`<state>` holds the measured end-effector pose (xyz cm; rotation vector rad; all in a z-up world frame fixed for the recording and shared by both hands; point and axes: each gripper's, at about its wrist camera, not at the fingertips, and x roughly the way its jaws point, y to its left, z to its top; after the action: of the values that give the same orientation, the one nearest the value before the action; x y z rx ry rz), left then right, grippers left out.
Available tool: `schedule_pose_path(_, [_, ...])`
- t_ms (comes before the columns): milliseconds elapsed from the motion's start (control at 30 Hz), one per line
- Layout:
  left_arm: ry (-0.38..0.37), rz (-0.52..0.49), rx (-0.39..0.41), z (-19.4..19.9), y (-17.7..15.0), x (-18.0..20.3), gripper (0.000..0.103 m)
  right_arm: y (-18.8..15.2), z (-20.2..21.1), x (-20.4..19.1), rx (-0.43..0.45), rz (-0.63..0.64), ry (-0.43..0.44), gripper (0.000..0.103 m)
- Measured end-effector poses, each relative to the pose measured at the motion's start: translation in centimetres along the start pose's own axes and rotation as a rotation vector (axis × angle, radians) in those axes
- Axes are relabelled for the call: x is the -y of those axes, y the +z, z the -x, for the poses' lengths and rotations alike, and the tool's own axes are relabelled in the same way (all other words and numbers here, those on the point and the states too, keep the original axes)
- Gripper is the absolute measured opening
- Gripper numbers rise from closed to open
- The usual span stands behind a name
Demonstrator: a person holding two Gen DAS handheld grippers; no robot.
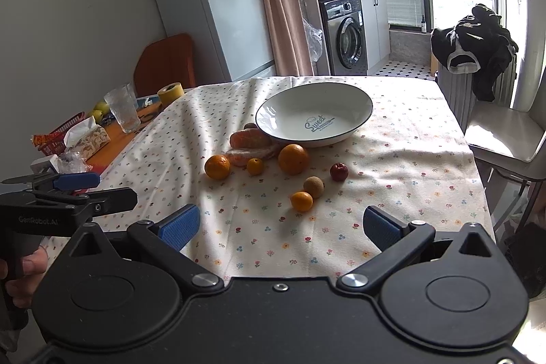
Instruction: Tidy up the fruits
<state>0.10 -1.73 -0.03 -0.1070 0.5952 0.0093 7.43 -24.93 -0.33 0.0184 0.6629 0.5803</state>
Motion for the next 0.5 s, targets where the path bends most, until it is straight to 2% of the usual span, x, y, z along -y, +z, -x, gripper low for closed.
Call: schedule_pose_path(500, [0.006,0.002,0.0,0.16,-0.07,-0.14,0.103,0.02,0.0,-0.12,0.004,0.008,-0.006,0.103])
